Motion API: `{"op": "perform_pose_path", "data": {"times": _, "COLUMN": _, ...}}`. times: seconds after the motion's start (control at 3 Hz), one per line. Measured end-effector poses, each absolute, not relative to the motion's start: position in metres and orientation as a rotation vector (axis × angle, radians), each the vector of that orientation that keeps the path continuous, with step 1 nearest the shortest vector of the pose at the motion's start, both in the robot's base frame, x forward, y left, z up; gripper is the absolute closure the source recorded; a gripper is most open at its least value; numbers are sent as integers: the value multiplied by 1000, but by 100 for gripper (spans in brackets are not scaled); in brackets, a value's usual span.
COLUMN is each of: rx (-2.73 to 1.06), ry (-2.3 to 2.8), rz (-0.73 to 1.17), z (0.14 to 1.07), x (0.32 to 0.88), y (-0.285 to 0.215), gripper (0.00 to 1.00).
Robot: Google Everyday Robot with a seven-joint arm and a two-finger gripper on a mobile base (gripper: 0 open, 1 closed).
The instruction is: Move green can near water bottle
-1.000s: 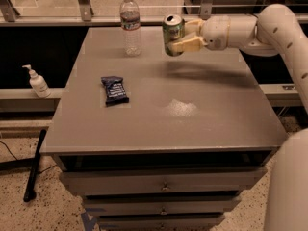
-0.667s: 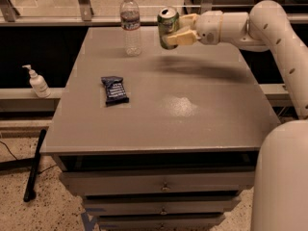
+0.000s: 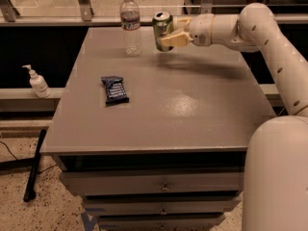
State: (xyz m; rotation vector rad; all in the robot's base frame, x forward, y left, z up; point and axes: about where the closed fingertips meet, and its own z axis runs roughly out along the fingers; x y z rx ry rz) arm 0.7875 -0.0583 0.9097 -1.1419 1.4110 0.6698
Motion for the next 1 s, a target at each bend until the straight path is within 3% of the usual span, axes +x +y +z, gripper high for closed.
{"op": "perform_pose_path", "data": {"times": 0.67, "rx": -1149, "ry": 1447, "rz": 741, "z": 883, "x": 793, "y": -34, "gripper": 100}}
{"op": "perform_pose_path", "data": {"times": 1.0, "rx": -1139, "ry": 1460, "rz": 767, "z": 875, "x": 795, "y": -28, "gripper": 83}}
